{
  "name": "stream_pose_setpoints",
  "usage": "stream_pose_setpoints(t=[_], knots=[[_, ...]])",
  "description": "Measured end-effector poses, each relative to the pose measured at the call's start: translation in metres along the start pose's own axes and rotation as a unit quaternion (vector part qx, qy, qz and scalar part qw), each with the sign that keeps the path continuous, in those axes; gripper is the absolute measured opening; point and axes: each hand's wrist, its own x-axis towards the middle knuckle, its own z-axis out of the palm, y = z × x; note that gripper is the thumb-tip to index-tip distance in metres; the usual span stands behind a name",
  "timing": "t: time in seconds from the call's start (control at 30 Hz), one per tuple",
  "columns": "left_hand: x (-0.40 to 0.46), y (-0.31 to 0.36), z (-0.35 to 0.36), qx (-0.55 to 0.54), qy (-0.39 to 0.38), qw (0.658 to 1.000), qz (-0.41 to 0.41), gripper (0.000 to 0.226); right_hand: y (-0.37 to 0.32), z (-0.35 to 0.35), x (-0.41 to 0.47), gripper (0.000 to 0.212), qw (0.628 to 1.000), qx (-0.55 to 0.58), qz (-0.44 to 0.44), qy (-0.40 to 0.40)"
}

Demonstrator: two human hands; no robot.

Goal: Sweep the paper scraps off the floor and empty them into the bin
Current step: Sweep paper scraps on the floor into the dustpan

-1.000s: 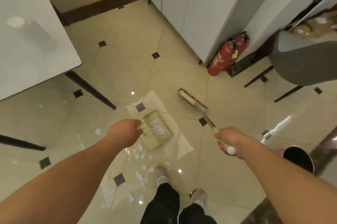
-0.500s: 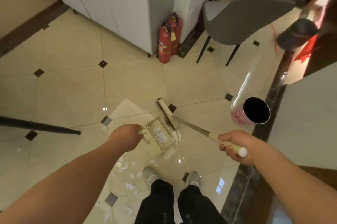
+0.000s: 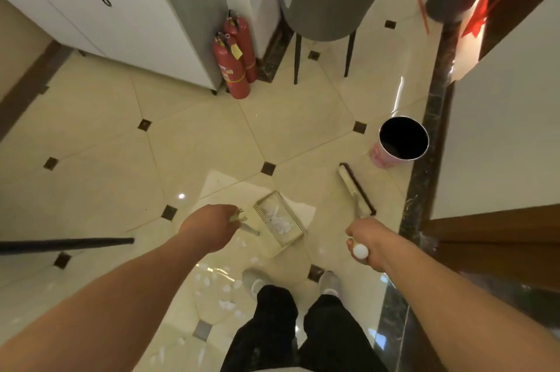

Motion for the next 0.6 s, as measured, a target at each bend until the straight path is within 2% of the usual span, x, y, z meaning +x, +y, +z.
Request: stream_pose_setpoints(t=[0.17, 0.33, 0.47, 0.6], knots=[[-0.013, 0.029, 0.023, 0.007, -0.002, 1.0, -0.027, 0.028, 0.03, 0.026, -0.027, 0.015, 0.991, -0.07, 0.015, -0.113], [-0.012, 0.061, 0.019, 0.009, 0.005, 0.999, -0.042, 0.036, 0.022, -0.025, -0.037, 0.014, 0.983, 0.056, 0.038, -0.172], [-0.024, 0.079, 0.019, 0.02, 0.019, 0.998, -0.059, 0.035, 0.021, -0.068, -0.035, 0.022, 0.984, 0.055, 0.012, -0.167], [-0.044, 0.087, 0.026, 0.014, 0.027, 0.997, -0.065, 0.031, 0.035, -0.092, -0.018, 0.016, 0.993, 0.008, -0.06, -0.1]])
